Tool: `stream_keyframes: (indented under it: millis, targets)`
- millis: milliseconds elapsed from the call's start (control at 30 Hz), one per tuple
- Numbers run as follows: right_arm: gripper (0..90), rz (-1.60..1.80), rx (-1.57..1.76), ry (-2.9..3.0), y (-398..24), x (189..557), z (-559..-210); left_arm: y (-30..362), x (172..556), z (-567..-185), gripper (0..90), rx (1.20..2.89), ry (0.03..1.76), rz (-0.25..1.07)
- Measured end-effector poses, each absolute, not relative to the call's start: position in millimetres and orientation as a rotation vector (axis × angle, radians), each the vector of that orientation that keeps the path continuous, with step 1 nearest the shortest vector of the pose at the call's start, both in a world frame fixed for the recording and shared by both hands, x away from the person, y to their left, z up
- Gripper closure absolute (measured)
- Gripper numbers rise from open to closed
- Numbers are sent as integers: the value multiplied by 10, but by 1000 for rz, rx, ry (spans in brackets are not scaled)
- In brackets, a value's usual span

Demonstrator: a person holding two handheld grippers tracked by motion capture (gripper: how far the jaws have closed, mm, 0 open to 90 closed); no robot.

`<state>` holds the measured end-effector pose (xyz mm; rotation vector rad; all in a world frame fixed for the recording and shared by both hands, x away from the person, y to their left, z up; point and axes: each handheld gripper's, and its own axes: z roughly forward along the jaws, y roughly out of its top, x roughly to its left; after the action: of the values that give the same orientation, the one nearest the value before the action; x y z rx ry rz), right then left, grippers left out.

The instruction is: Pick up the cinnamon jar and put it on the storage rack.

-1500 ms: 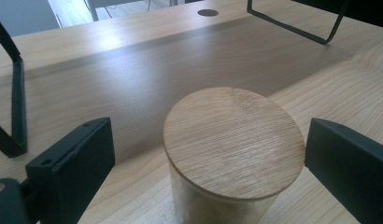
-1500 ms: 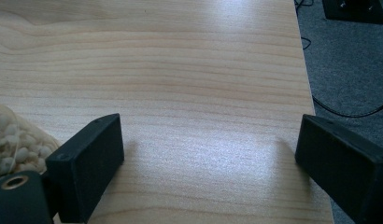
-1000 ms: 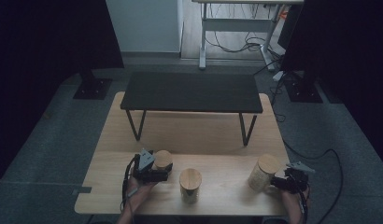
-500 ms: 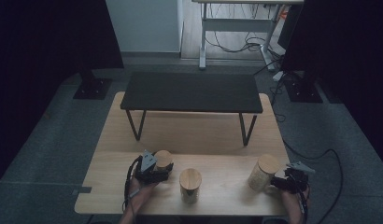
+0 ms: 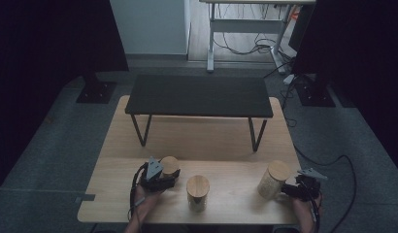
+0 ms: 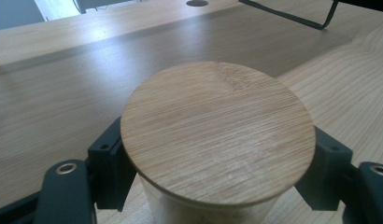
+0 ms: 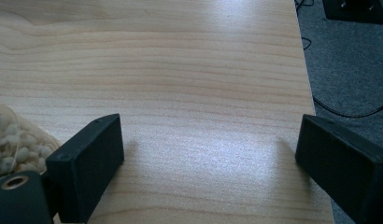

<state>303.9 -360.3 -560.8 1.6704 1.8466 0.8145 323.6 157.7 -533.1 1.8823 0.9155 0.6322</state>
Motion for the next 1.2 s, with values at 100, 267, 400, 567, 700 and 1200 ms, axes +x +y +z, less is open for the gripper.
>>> stream_keyframes:
  millis: [100, 267, 400, 567, 700, 1200]
  targets:
    - [74, 815, 1670, 1847, -3603, 3039, -5608, 1580, 3228, -5307, 256, 1876, 911, 635]
    - [73, 816, 1671, 1847, -3603, 3039, -5607, 1601, 3231, -5257, 256, 1866, 912, 633]
    - [75, 816, 1668, 1850, -3601, 3034, -5607, 1622, 3241, -5224, 256, 1863, 917, 625]
    - [80, 816, 1668, 1849, -3599, 3028, -5606, 1631, 3246, -5178, 256, 1862, 918, 618]
    - [89, 819, 1665, 1849, -3597, 3024, -5605, 1648, 3250, -5133, 256, 1856, 918, 616]
    - [109, 828, 1652, 1858, -3580, 3005, -5603, 1696, 3265, -5051, 256, 1844, 924, 611]
